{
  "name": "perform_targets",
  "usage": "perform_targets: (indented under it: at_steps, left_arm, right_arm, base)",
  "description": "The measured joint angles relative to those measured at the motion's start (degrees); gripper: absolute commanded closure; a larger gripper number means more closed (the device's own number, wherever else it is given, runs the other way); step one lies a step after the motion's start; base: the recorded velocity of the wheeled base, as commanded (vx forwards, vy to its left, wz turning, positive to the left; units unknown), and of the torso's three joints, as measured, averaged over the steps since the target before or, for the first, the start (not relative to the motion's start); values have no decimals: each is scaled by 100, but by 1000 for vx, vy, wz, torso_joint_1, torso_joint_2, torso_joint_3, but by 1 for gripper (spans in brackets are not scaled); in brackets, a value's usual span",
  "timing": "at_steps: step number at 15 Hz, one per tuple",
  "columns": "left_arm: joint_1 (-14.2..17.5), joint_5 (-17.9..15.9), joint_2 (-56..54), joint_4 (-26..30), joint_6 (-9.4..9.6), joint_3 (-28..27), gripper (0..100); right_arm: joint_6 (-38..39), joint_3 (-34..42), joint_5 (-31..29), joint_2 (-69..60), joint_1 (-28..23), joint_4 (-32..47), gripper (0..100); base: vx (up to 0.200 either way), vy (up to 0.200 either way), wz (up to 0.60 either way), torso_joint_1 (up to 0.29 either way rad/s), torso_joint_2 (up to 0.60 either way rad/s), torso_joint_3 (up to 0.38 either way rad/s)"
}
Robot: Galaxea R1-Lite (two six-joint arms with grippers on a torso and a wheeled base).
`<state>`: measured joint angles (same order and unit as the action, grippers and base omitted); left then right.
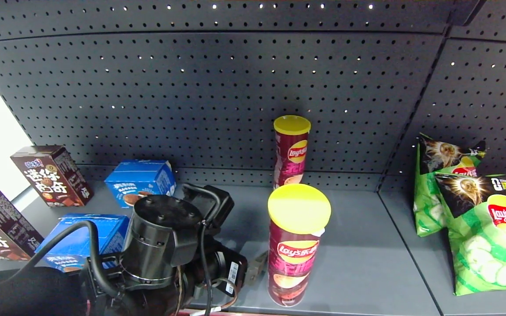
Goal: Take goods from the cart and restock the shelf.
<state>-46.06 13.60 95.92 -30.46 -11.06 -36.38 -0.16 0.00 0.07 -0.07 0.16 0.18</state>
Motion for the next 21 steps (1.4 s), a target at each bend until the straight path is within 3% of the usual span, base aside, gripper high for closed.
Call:
perform_targets:
  at_steps: [8,10,13,17,21]
  left_arm:
    - [-9,0,26,0,-7,-26,0]
    - [-35,-4,26,0,-202,-26,0]
    - [-107,2,24,0,-290,-9,0]
    - [-135,71,24,0,-282,50,0]
    - [129,122,-18,0,-55,-24,0]
  right_arm:
    - [0,0,-5,0,0,0,0]
    - [0,0,-5,0,0,2,0]
    - [2,0,-5,0,0,0,0]
    - [0,0,-5,0,0,0,0]
    - [0,0,-7,0,0,0,0]
  base:
    - [0,0,0,0,0,0]
    - [0,0,0,0,0,0]
    - [0,0,0,0,0,0]
    - [0,0,0,0,0,0]
    - [0,0,0,0,0,0]
